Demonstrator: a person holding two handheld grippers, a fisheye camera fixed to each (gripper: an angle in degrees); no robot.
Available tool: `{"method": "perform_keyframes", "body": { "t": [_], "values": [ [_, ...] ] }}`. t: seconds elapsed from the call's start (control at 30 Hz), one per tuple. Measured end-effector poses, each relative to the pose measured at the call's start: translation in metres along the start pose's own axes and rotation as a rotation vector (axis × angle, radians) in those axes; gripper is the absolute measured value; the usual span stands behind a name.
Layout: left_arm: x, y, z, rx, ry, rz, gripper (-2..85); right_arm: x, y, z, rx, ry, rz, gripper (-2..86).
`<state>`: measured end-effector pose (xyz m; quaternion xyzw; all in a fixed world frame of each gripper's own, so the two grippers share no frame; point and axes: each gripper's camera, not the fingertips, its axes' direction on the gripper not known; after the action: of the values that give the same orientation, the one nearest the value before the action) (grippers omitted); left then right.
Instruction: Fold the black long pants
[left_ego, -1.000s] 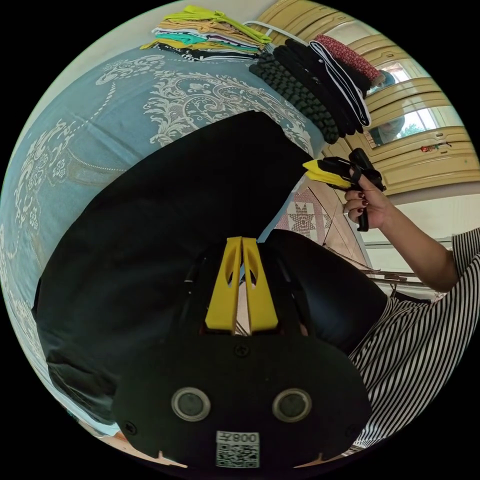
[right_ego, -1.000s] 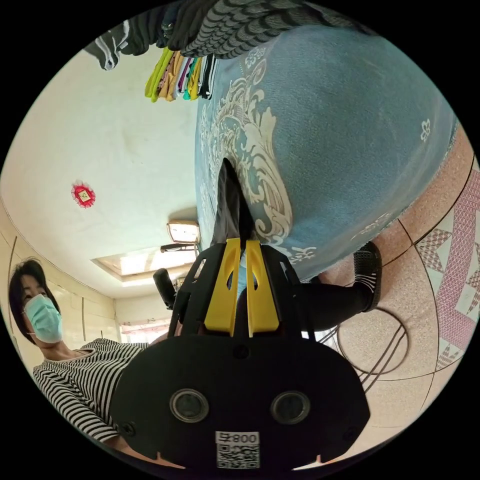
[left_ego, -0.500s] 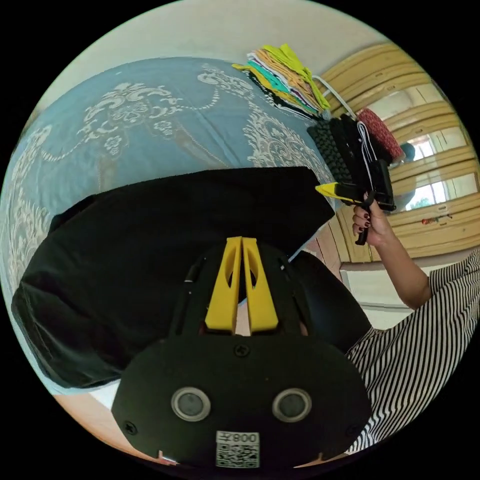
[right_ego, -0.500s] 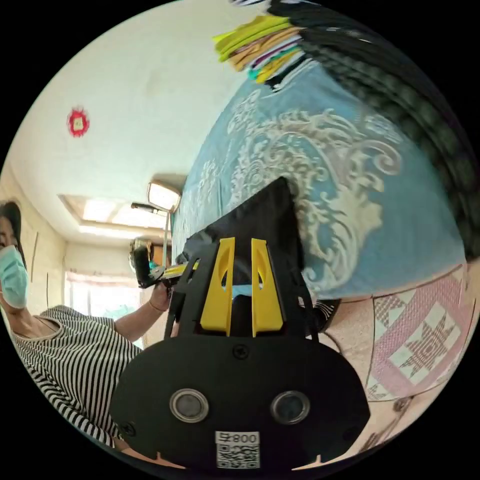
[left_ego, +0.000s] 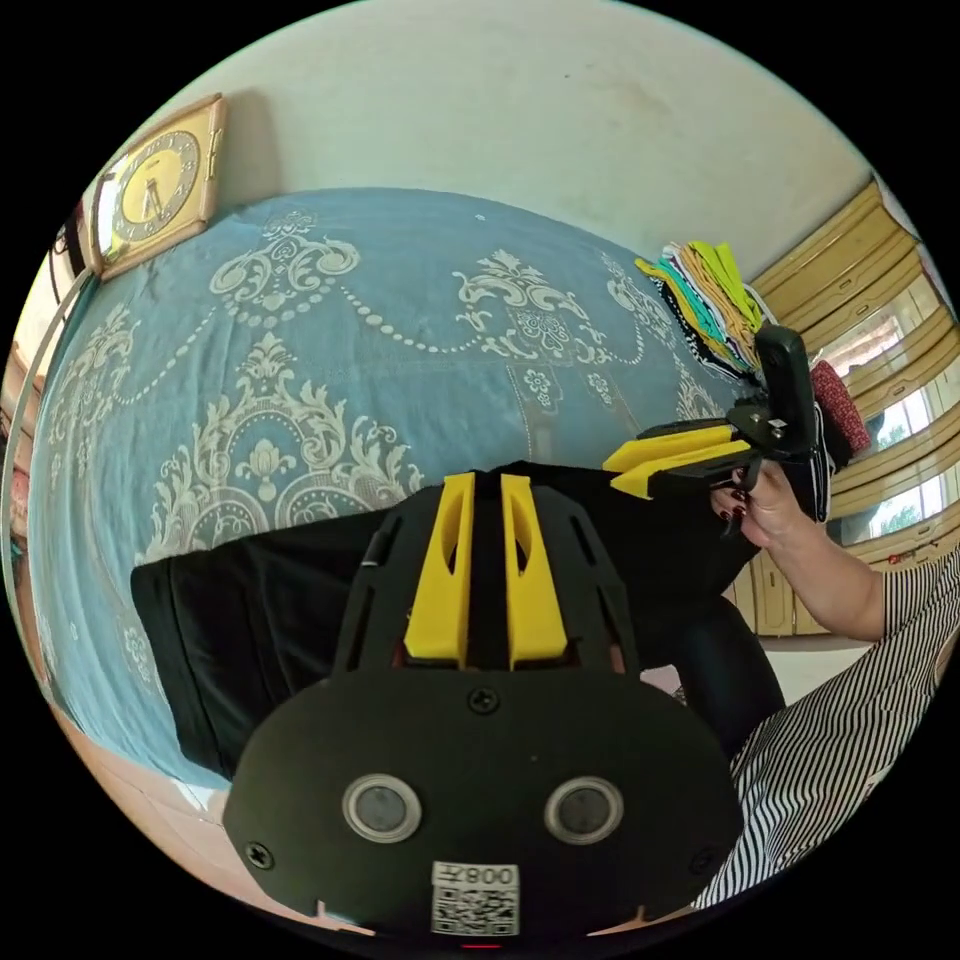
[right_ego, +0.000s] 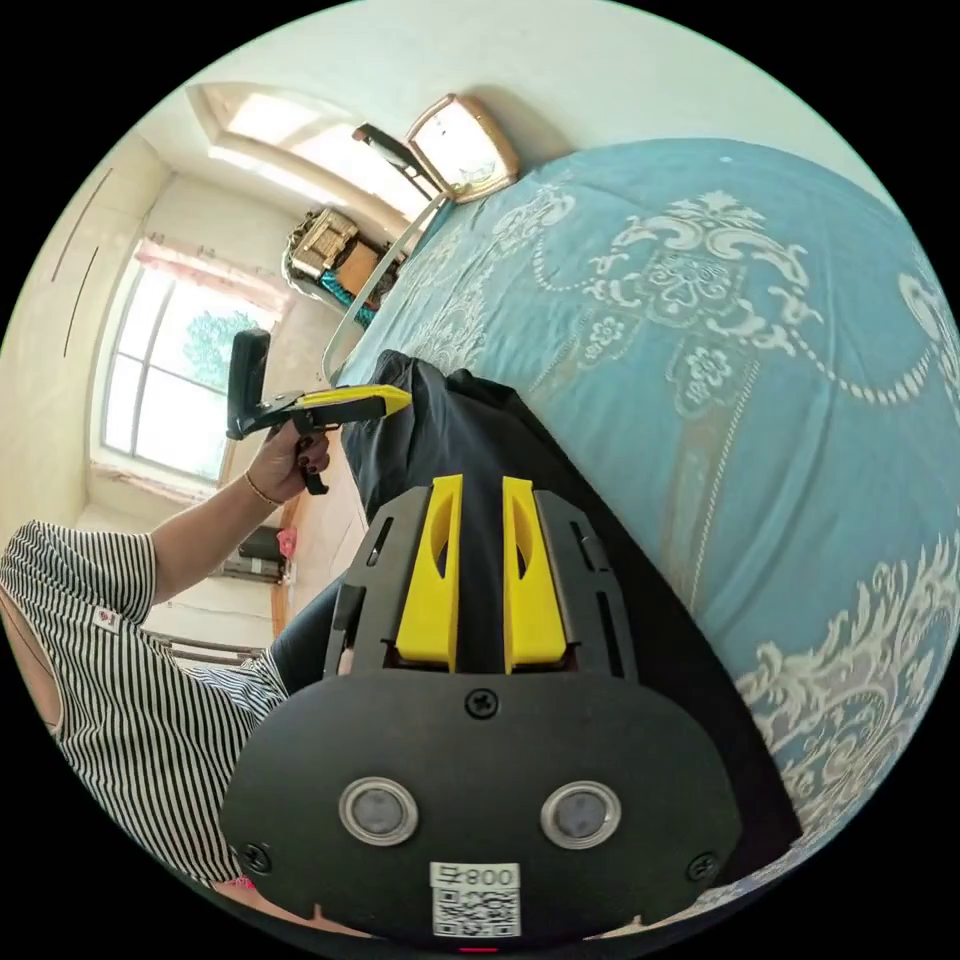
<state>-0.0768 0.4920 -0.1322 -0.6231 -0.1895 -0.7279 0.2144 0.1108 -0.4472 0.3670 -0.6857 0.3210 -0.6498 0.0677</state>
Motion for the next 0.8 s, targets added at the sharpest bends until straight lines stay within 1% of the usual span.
{"method": "perform_keyframes", "body": {
  "t": [0.07,0.23,0.27,0.4,0.5,0.6,0.67,0.73,0.8],
  "values": [
    [-0.016,-0.001,0.034,-0.043,-0.01,0.058,2.3,-0.022,-0.058,0.019,-0.025,0.055,-0.059,7.1],
    [-0.04,0.018,0.112,-0.174,-0.009,0.141,1.9,-0.046,-0.147,0.059,-0.104,0.086,-0.098,7.0],
    [-0.045,0.027,0.126,-0.179,-0.014,0.151,1.6,-0.051,-0.163,0.068,-0.122,0.094,-0.1,6.8],
    [-0.062,0.057,0.159,-0.139,0.018,0.171,0.9,-0.061,-0.204,0.092,-0.188,0.115,-0.097,5.1],
    [-0.074,0.082,0.175,-0.066,0.052,0.17,0.5,-0.071,-0.232,0.093,-0.171,0.119,-0.094,3.6],
    [-0.083,0.106,0.187,0.015,0.066,0.172,0.3,-0.083,-0.261,0.082,-0.125,0.102,-0.106,3.9],
    [-0.092,0.125,0.199,0.065,0.084,0.165,0.3,-0.094,-0.286,0.069,-0.078,0.125,-0.127,5.0],
    [-0.099,0.139,0.213,0.082,0.098,0.157,0.2,-0.101,-0.305,0.065,-0.057,0.121,-0.147,5.1],
    [-0.106,0.153,0.23,0.082,0.096,0.15,0.2,-0.104,-0.325,0.069,-0.08,0.114,-0.149,4.1]
  ]
}}
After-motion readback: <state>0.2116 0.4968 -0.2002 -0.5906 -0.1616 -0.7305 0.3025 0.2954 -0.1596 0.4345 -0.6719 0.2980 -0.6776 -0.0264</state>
